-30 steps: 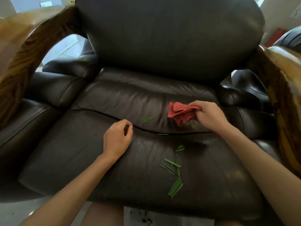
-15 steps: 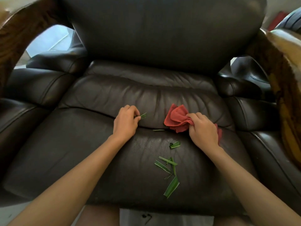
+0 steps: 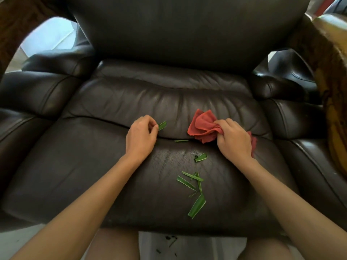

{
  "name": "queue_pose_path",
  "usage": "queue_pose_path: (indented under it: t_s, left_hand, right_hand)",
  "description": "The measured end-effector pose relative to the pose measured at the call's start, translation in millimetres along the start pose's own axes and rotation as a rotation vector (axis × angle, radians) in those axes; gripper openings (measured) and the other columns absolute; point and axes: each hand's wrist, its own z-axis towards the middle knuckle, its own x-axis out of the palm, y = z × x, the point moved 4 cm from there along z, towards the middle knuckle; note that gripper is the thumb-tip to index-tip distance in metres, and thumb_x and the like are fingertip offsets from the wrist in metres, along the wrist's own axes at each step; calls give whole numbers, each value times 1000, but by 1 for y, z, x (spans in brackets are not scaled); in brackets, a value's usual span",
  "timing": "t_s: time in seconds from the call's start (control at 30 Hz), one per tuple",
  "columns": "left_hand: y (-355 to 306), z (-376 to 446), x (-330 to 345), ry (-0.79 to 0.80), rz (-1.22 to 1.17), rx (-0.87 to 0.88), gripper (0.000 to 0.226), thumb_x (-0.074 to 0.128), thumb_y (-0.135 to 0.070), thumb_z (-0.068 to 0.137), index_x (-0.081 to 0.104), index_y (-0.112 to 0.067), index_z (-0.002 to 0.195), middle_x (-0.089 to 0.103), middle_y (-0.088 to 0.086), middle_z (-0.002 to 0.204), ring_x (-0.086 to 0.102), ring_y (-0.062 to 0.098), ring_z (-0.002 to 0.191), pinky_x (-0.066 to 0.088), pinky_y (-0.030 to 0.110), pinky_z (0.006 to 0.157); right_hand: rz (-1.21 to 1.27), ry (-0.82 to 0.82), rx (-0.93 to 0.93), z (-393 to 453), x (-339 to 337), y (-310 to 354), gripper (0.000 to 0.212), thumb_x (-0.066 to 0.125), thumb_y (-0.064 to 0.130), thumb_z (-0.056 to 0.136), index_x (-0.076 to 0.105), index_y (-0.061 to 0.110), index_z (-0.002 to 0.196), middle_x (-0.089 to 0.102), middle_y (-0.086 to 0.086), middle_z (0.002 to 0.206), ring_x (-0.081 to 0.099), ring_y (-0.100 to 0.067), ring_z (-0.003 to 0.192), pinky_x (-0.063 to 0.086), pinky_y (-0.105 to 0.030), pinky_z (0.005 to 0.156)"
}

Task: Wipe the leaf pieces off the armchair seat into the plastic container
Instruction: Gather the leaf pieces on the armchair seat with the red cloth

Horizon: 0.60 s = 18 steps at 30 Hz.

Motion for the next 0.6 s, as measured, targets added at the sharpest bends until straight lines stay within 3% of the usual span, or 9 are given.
queue_pose_path:
  t_s: [0.17, 0.27, 0.37, 0.43, 0.5, 0.6]
  left_hand:
    - [14, 3, -9, -105, -181, -79, 15, 50, -6, 89, 64, -8, 87, 64, 5, 85, 55, 14, 79, 35, 17, 70]
    - [18, 1, -15, -214, -348, -166, 21, 41, -12, 95, 62, -11, 95, 64, 5, 92, 58, 14, 84, 46, 27, 77]
    - [25, -2, -22, -418, -652, -322, 24, 28, -22, 100, 51, -16, 99, 58, -1, 93, 58, 11, 86, 50, 33, 71]
    - [29, -4, -24, -482, -691, -356, 24, 26, -26, 100, 48, -16, 99, 58, 5, 99, 58, 15, 92, 50, 36, 77]
    - [30, -6, -24, -484, -661, -345, 25, 27, -29, 99, 49, -16, 99, 59, 8, 102, 58, 18, 97, 49, 38, 88]
    - [28, -6, -23, -462, -637, -331, 24, 28, -26, 100, 50, -16, 97, 59, 6, 101, 58, 20, 97, 49, 43, 87]
  right_hand:
    - [271, -69, 97, 31, -14, 7, 26, 49, 14, 81, 62, 19, 103, 66, -6, 104, 61, -30, 96, 46, -35, 75]
    - [336, -81, -3, 66, -14, 43, 33, 47, 17, 78, 60, 18, 109, 64, -7, 109, 59, -29, 102, 48, -37, 81]
    - [323, 62, -231, 91, 1, 98, 47, 46, 12, 74, 58, 19, 118, 61, -5, 121, 53, -29, 110, 47, -41, 90]
    - [217, 285, -458, 90, 21, 134, 54, 46, 4, 75, 54, 19, 126, 56, -4, 133, 48, -29, 116, 42, -41, 97]
    - [-45, 443, -651, 77, 38, 153, 51, 43, 5, 84, 50, 23, 131, 50, 0, 139, 45, -27, 119, 40, -38, 95]
    - [-287, 419, -795, 68, 32, 155, 36, 45, 13, 87, 59, 25, 117, 58, -1, 123, 51, -26, 110, 40, -36, 82]
